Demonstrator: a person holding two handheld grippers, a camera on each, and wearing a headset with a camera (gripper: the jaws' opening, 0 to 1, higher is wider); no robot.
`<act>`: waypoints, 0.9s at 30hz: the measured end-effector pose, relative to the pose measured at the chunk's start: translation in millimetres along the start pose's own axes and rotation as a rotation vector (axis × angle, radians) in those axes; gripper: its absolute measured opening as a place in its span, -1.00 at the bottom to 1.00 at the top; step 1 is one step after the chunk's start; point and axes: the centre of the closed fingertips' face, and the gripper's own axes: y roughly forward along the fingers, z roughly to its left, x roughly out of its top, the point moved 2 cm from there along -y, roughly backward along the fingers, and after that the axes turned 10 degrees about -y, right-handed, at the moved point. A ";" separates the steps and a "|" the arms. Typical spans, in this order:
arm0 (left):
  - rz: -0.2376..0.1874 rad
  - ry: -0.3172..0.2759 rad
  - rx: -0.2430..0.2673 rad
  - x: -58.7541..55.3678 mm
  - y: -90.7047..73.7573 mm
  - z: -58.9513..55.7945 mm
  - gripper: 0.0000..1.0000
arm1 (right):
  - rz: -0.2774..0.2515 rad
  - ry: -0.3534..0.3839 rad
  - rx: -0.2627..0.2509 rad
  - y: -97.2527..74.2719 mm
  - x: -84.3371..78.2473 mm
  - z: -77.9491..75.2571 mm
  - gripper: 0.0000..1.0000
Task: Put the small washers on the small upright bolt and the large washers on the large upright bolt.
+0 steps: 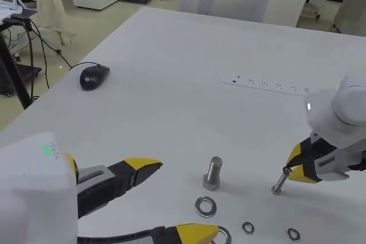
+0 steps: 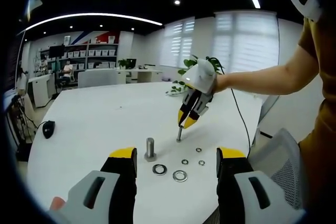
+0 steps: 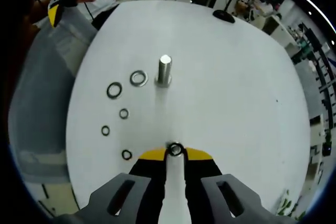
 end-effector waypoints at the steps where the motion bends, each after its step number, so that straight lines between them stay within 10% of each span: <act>1: 0.000 -0.001 0.001 -0.1 -0.2 0.3 0.21 | 0.000 -0.002 0.003 0.5 -0.1 0.4 -0.75; 27: 0.031 -0.020 0.028 -9.0 -1.2 10.6 0.21 | 0.016 0.009 0.047 45.5 -16.4 5.7 -0.74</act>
